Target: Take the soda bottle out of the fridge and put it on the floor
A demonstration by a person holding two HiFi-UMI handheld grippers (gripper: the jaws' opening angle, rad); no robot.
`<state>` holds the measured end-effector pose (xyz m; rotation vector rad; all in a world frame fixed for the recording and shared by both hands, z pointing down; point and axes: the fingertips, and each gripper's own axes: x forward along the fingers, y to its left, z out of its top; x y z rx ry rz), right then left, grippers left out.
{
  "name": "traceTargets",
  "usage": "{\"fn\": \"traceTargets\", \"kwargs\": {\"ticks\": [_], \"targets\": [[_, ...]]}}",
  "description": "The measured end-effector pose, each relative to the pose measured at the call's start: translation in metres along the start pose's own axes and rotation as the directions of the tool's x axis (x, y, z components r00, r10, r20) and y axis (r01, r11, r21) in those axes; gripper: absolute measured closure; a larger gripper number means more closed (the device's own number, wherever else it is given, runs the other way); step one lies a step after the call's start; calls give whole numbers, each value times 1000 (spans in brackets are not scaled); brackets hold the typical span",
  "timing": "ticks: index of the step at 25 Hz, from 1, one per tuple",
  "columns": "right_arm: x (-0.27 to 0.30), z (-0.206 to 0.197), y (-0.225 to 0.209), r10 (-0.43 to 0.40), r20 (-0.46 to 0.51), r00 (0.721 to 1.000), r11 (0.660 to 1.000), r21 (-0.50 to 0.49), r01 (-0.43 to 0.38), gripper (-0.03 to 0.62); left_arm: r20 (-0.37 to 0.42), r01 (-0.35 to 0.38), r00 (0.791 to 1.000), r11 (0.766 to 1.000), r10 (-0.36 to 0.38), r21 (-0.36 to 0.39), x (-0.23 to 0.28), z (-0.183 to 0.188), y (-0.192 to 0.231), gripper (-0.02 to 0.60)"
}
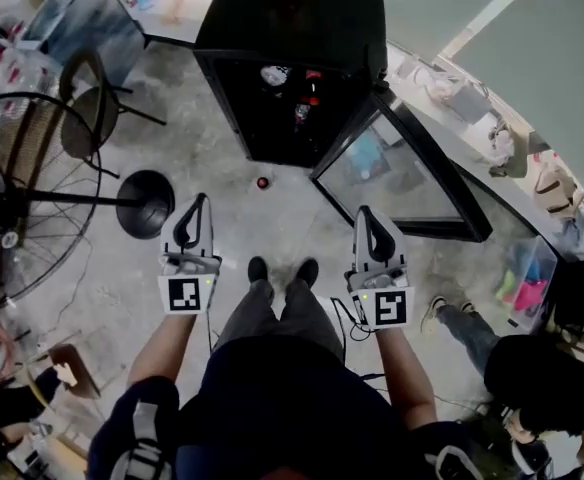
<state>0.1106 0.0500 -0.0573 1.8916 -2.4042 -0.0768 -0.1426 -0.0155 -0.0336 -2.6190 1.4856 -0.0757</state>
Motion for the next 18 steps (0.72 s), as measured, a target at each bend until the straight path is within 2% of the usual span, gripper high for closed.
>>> {"fn": "traceTargets", "kwargs": {"ticks": [8, 18], "targets": [[-32, 39, -1, -50, 7, 999, 995, -89, 50, 577, 20, -13, 1000, 1000, 13, -2, -20, 48, -7, 558], [-40, 47, -5, -70, -45, 997, 990, -122, 64, 577, 50, -38, 998, 999, 39, -20, -32, 74, -18, 558]]}}
